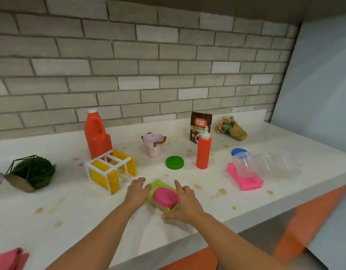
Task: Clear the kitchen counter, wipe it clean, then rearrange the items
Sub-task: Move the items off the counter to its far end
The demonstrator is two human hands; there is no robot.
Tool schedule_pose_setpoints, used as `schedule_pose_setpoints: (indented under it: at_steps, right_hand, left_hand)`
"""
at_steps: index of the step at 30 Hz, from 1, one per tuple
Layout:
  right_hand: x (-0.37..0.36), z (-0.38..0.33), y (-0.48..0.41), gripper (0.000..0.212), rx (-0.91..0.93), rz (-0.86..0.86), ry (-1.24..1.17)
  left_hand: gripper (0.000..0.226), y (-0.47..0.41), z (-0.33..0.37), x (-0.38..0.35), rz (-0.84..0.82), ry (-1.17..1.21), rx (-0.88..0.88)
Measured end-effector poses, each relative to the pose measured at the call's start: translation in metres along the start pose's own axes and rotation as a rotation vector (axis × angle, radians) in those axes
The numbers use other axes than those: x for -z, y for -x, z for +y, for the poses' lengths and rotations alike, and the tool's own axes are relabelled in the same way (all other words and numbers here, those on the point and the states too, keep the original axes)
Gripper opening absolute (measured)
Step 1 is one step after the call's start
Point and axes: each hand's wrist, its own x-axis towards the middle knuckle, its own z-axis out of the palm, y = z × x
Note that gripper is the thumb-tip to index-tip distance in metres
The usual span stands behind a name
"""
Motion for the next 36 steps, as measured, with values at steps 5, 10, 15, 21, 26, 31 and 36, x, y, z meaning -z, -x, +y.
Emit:
schedule_pose_setpoints:
  at_steps: [5,10,15,21,26,31,36]
  right_hand:
    - [-0.002,-0.003,-0.009,0.114,-0.015,0.011,-0.021]
    - [0.009,-0.001,-0.013,0.108,-0.004,0.043,-0.012]
    - [0.031,0.006,-0.009,0.104,-0.004,0.092,0.037]
    - [0.08,0.029,0.008,0.105,-0.03,0.162,0.05]
    - [0.133,0.066,0.033,0.104,-0.063,0.222,0.027]
    - [0.189,0.115,0.056,0.098,-0.07,0.294,0.039]
    - [0.248,0.174,0.072,0.101,-0.066,0.347,0.095]
  left_hand:
    - [0.04,-0.01,-0.001,0.0,-0.112,0.012,0.005]
    - [0.017,-0.016,0.006,0.003,-0.128,0.102,-0.042]
    - [0.019,-0.019,0.026,-0.004,-0.117,0.149,-0.128]
    - [0.019,-0.017,0.073,-0.021,-0.126,0.214,-0.217]
    - [0.015,-0.009,0.132,-0.053,-0.156,0.31,-0.289]
    - [0.017,-0.005,0.196,-0.093,-0.187,0.394,-0.324]
    - [0.018,0.0,0.264,-0.142,-0.207,0.433,-0.338]
